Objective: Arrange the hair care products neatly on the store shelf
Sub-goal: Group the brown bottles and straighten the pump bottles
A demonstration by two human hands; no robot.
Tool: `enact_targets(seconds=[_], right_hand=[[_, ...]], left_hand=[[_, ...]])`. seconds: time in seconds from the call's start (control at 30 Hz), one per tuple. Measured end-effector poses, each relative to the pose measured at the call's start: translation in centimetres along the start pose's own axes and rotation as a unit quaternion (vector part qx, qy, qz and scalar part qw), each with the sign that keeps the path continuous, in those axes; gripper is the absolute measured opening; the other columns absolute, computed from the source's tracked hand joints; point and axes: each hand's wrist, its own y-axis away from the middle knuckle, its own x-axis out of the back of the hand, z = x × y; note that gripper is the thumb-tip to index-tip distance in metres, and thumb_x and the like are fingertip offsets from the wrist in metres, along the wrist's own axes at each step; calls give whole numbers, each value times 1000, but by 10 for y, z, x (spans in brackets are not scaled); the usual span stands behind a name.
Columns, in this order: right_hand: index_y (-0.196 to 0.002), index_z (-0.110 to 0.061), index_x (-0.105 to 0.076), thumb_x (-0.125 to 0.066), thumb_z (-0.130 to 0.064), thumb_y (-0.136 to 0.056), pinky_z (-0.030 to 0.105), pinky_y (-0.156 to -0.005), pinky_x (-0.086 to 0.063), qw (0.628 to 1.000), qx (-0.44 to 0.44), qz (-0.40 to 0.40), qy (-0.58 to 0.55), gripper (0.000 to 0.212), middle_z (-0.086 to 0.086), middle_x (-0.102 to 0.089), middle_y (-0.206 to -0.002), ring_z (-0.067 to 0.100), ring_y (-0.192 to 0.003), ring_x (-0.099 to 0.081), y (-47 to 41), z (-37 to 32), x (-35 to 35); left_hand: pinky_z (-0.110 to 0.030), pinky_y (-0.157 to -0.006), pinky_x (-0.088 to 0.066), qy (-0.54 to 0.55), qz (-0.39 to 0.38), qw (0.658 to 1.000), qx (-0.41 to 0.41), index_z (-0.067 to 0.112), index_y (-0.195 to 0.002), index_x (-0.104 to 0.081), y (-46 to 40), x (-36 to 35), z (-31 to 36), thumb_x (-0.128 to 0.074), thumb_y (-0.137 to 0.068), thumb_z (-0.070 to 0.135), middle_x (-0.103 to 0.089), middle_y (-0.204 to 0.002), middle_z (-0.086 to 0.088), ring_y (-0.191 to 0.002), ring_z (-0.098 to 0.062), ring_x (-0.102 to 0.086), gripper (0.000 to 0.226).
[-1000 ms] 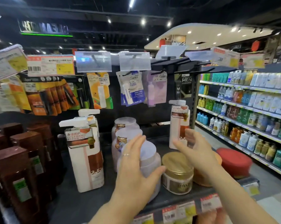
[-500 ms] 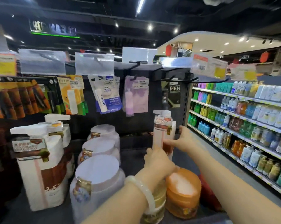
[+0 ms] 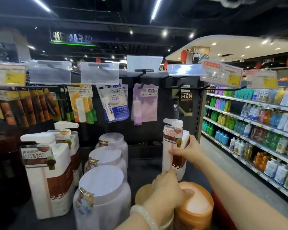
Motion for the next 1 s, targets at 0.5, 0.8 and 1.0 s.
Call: enact_targets(seconds=[0.5,0.8,1.0], right_hand=[[-104,-45,-47,-91,-25,-44,4,-69,-46,959,270,-17,80,77,-29,-62,-97,-12,-93,-57,178,-116,65],[-115,-22,-59,-87,-27,-44,36,-73,-59,945,222,-226,-76,76,2,-73,-102,19,-93,-71,238,-172,-1],[-110,-28,-53,-88,-12,-55,19,-71,-57,951,180,-236,-90,68,-5,-69,-101,4,-93,-67,238,-177,-126]], left_hand=[[-10,-74,-50,462,141,850,-210,43,-105,-45,73,17,13,-83,-60,8,-60,-102,18,-96,6,-61,68],[-27,-98,-43,400,298,864,-63,63,-115,-16,197,64,-67,-73,-30,55,-39,-121,33,-113,1,-44,102],[-25,-74,-51,401,357,843,20,56,-105,-33,192,78,-171,-76,-34,39,-59,-100,18,-90,-5,-60,85]])
